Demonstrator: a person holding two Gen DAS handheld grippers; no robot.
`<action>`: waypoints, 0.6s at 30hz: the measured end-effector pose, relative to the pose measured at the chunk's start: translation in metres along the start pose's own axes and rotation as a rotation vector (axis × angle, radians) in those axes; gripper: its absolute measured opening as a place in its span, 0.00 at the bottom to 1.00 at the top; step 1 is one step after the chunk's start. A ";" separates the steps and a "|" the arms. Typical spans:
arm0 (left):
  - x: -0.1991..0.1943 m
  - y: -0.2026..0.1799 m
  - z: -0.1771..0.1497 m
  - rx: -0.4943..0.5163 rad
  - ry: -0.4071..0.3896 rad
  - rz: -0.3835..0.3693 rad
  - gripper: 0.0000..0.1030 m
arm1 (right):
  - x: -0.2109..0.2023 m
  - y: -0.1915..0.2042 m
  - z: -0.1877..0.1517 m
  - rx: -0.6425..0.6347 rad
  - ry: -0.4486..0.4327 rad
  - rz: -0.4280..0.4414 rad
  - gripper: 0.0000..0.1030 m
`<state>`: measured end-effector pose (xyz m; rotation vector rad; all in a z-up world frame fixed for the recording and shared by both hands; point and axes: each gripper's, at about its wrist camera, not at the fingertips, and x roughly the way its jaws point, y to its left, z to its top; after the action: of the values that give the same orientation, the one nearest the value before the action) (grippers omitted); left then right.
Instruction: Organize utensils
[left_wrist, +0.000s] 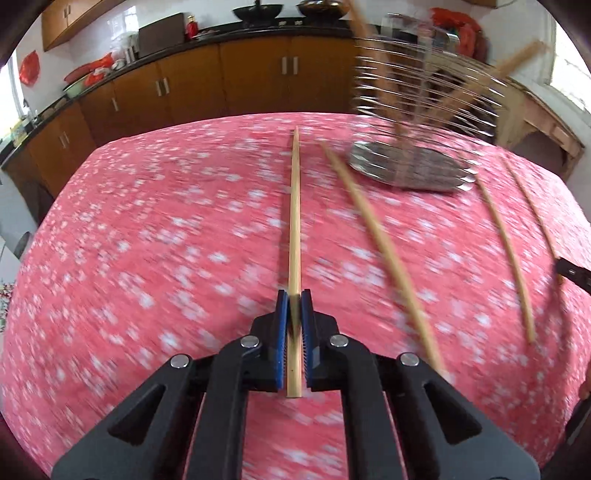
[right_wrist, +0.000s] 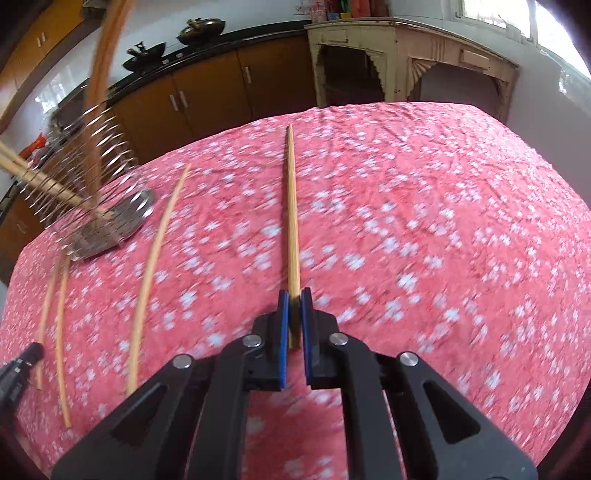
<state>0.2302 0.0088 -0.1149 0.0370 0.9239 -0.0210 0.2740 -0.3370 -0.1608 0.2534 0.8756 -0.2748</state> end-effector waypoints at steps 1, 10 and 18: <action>0.003 0.007 0.004 0.008 0.001 0.006 0.07 | 0.003 -0.004 0.004 0.002 -0.005 -0.019 0.08; 0.008 0.026 0.005 0.024 -0.049 -0.015 0.12 | 0.011 -0.028 0.014 0.007 -0.045 -0.088 0.08; 0.010 0.036 0.003 -0.037 -0.038 0.000 0.59 | 0.010 -0.030 0.010 0.016 -0.045 -0.078 0.08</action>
<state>0.2402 0.0450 -0.1206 0.0022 0.8856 -0.0051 0.2776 -0.3702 -0.1656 0.2278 0.8398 -0.3588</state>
